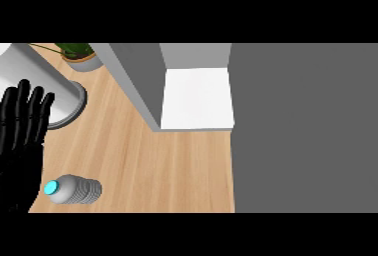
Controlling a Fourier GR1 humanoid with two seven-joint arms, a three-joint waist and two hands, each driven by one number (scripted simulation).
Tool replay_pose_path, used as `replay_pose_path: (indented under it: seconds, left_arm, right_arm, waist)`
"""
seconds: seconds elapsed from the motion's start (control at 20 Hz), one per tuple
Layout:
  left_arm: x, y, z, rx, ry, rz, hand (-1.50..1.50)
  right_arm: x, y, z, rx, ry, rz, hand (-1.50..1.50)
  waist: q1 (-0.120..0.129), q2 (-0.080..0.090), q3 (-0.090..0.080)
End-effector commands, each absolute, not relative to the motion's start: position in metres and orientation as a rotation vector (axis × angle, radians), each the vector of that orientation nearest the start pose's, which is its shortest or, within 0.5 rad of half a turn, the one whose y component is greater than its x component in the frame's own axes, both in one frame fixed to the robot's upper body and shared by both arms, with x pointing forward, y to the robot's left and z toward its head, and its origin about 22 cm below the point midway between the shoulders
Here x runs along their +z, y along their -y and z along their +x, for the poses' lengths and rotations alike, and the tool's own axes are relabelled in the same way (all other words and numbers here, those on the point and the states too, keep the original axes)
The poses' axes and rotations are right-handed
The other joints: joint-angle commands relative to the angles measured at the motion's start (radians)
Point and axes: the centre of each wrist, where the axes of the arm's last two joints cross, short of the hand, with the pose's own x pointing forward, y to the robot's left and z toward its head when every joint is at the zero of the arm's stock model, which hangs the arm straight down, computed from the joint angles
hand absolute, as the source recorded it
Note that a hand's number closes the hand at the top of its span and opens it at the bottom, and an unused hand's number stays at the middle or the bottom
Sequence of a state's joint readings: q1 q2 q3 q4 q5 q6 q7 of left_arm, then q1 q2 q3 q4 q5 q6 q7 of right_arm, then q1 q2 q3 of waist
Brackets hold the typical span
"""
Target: Pick up the bottled water, place it into the cabinet and close the cabinet
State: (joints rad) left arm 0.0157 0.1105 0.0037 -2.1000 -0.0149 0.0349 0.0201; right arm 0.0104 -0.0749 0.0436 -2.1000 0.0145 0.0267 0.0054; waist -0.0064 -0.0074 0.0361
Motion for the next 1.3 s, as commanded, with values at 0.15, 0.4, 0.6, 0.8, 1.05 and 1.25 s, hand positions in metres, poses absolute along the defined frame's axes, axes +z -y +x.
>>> replay_pose_path:
  seconds: [0.15, 0.4, 0.6, 0.8, 1.05, 1.25]
  left_arm:
    - [0.130, -0.293, 0.175, -0.202, 2.098, -0.063, -1.50]
    - [0.108, -0.321, 0.140, -0.094, 1.900, -0.341, -1.50]
    - [0.128, -0.358, 0.109, -0.117, 1.883, -0.368, -1.50]
    - [0.132, -0.372, 0.090, -0.071, 1.856, -0.363, -1.50]
    - [0.141, -0.384, 0.070, -0.085, 1.812, -0.346, -1.50]
    - [0.120, -0.391, 0.066, -0.058, 1.789, -0.332, -1.50]
  right_arm:
    - [0.117, 0.248, 0.183, 0.118, 2.077, -0.038, -1.50]
    - [0.132, 0.234, 0.166, 0.237, 2.004, 0.165, -1.50]
    - [0.139, 0.231, 0.156, 0.241, 1.986, 0.198, -1.50]
    - [0.158, 0.208, 0.127, 0.238, 2.001, 0.228, -1.50]
    - [0.171, 0.203, 0.114, 0.236, 1.990, 0.274, -1.50]
    - [0.181, 0.206, 0.119, 0.248, 1.985, 0.255, -1.50]
  waist:
    - [0.012, 0.004, -0.037]
    - [0.047, -0.007, -0.039]
    - [0.036, 0.000, -0.037]
    - [0.019, 0.002, -0.037]
    - [0.015, 0.003, -0.036]
    - [0.014, 0.005, -0.037]
